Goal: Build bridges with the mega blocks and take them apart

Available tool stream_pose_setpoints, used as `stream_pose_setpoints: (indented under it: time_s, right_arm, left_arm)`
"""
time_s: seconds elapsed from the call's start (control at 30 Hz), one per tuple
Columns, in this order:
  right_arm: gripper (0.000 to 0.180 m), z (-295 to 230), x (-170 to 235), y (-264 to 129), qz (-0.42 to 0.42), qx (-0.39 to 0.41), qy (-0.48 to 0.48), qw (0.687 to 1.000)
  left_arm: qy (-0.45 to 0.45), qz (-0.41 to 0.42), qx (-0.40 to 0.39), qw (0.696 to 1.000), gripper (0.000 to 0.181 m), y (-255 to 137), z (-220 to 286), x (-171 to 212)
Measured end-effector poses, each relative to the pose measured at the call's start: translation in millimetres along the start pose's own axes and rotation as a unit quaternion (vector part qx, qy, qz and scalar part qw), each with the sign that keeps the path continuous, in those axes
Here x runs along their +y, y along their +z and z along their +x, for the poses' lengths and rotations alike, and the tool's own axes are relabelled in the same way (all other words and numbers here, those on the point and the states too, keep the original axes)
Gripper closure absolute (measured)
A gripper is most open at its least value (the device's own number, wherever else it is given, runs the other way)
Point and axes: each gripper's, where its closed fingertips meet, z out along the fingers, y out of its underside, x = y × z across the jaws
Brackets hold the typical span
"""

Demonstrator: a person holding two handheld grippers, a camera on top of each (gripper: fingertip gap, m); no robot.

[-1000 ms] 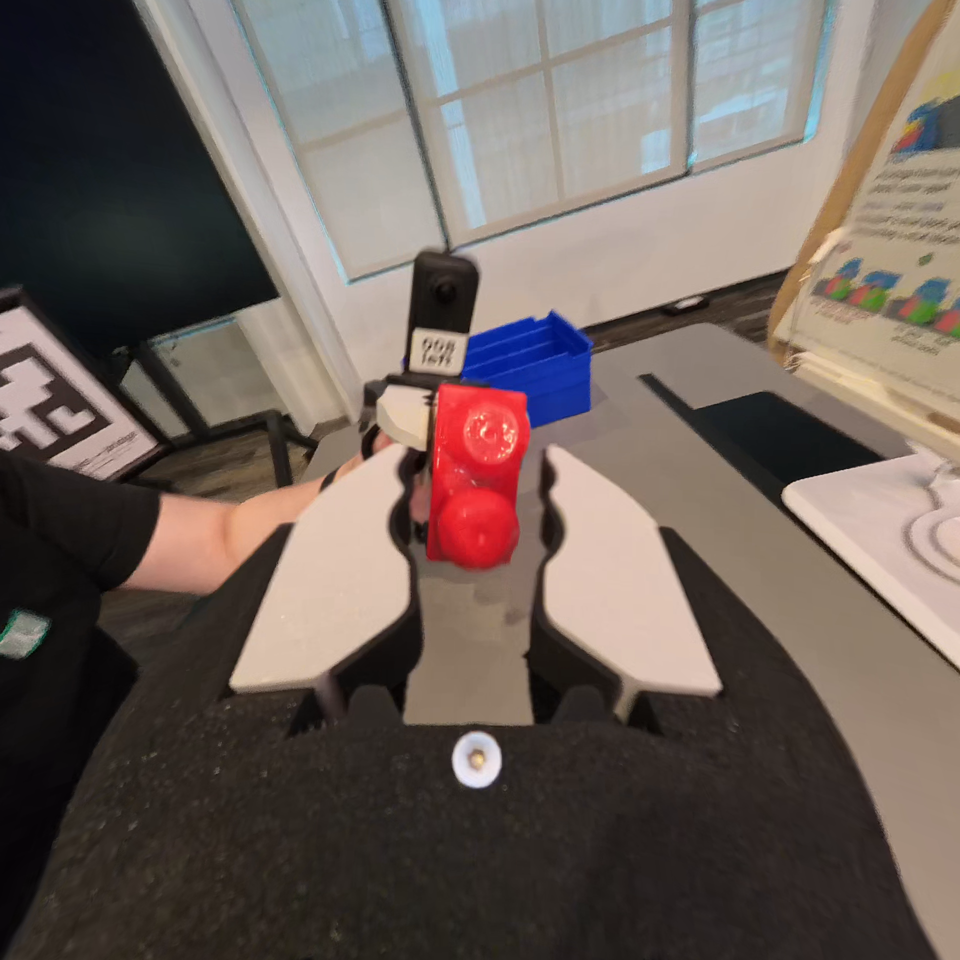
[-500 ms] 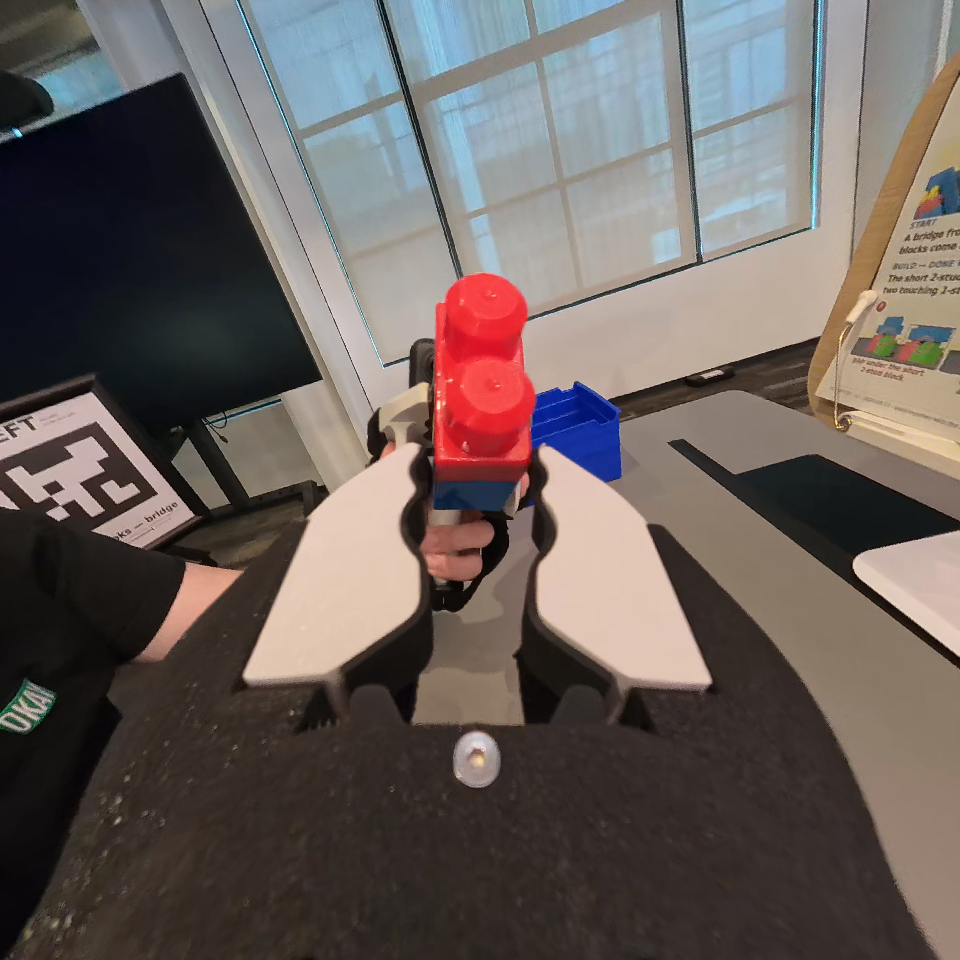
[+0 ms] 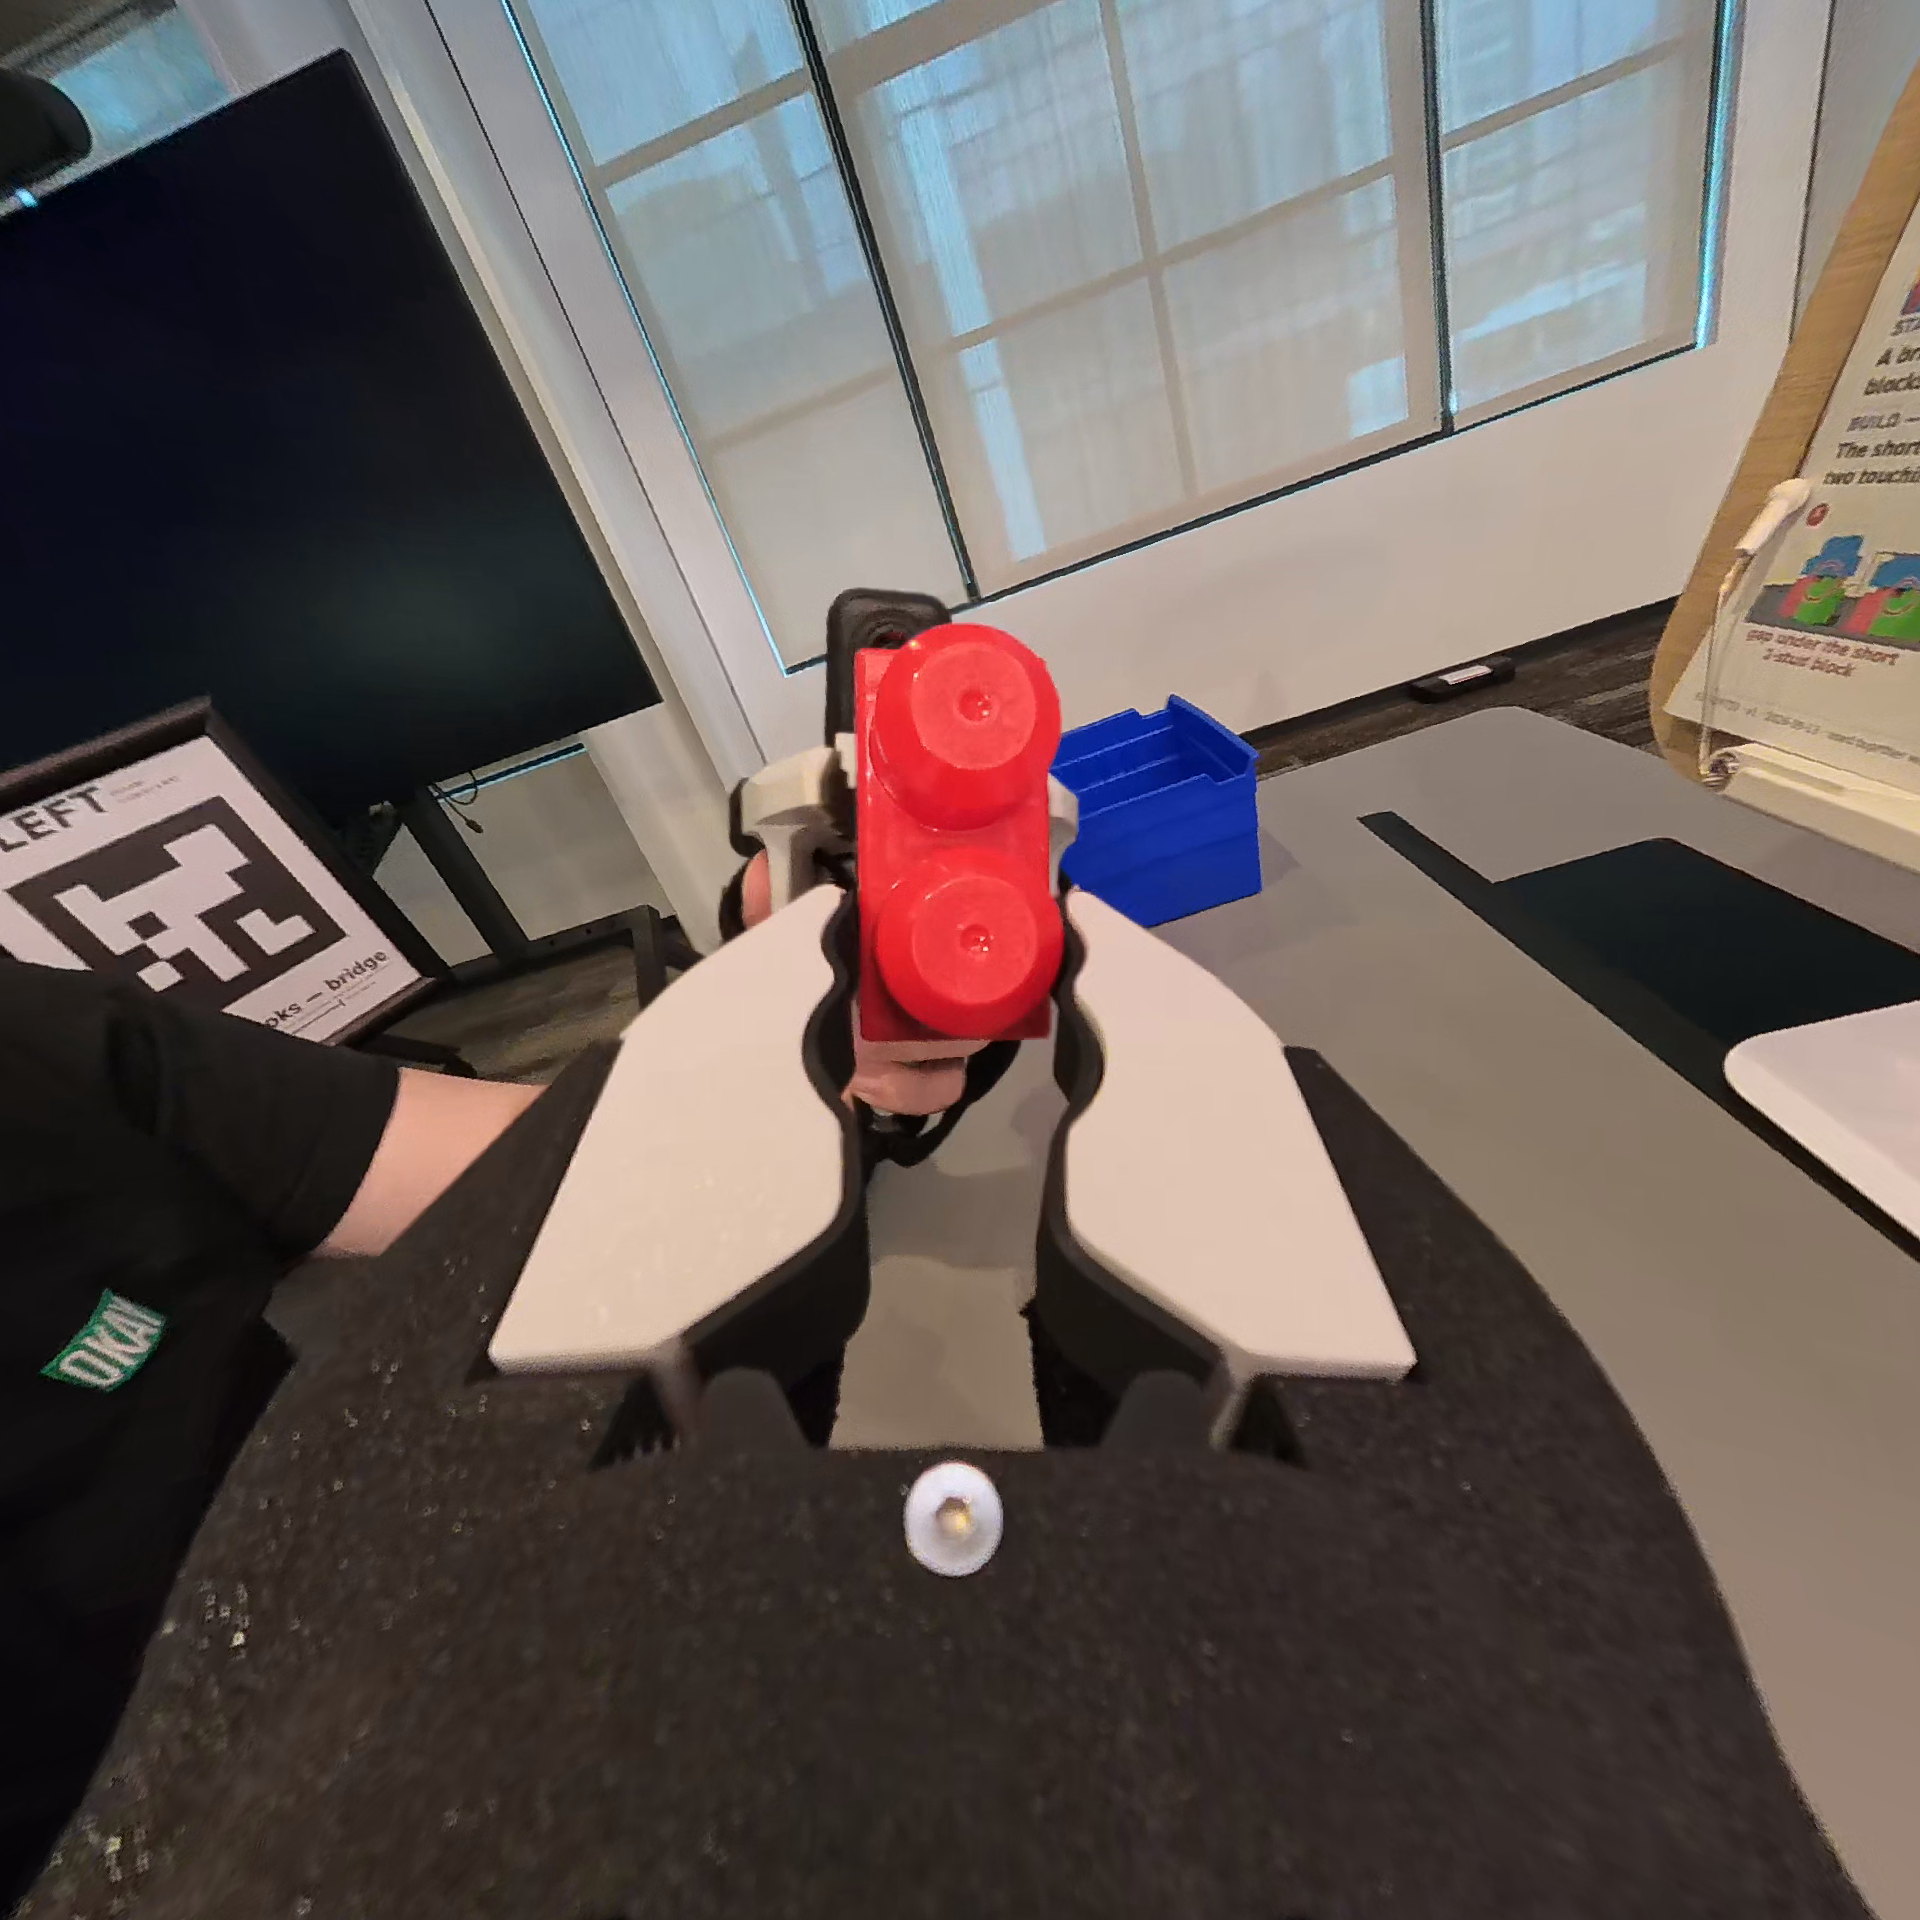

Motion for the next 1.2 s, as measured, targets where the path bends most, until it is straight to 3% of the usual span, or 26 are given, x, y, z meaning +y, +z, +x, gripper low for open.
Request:
stream_pose_setpoints:
  time_s: [0.2, 0.27, 0.37, 0.47, 0.57, 0.67, 0.8, 0.9, 1.07, 1.2]
  right_arm:
    - [0.145, 1.7, -7.1, -4.9, 0.022, 0.010, -0.025, 0.999]
    - [0.145, -0.6, -4.0, -2.7, 0.016, -0.001, -0.029, 0.999]
    - [0.143, -5.4, -1.7, -2.9, 0.010, -0.021, -0.017, 1.000]
    - [0.123, 4.9, -6.7, -18.8, 0.006, 0.007, 0.027, 1.000]
    - [0.120, 3.3, -16.9, -39.7, 0.017, -0.014, 0.114, 0.993]
    - [0.122, -3.1, -11.8, -47.2, -0.012, -0.024, 0.207, 0.978]
    - [0.107, 8.0, -13.0, -35.0, 0.013, 0.025, 0.255, 0.967]
    - [0.101, 11.0, -2.9, -21.3, -0.003, 0.050, 0.273, 0.961]
    - [0.100, 24.2, 13.9, -5.4, 0.000, 0.068, 0.318, 0.945]
    - [0.112, 28.2, 31.3, 4.8, -0.020, 0.047, 0.358, 0.932]
  left_arm:
    - [-0.006, -0.030, 0.016, 0.999, 0.131, 2.2, 0.0, 11.1]
    - [0.016, -0.063, 0.014, 0.998, 0.140, 7.5, 2.9, 22.7]
    - [0.103, -0.071, -0.009, 0.992, 0.145, 7.0, 7.0, 21.4]
    - [0.256, -0.067, -0.065, 0.962, 0.145, 0.0, 8.8, 6.2]
    - [0.447, -0.093, -0.131, 0.880, 0.145, -8.4, 9.0, -2.5]
    - [0.569, -0.127, -0.178, 0.793, 0.145, -10.5, 4.9, 1.2]
    - [0.624, -0.151, -0.214, 0.736, 0.145, -6.6, -6.7, 16.1]
    - [0.705, -0.192, -0.252, 0.635, 0.145, -9.2, -20.4, 23.8]
    - [0.787, -0.236, -0.270, 0.502, 0.145, -13.0, -35.1, 35.2]
    - [0.810, -0.261, -0.267, 0.452, 0.145, -12.2, -42.9, 47.4]
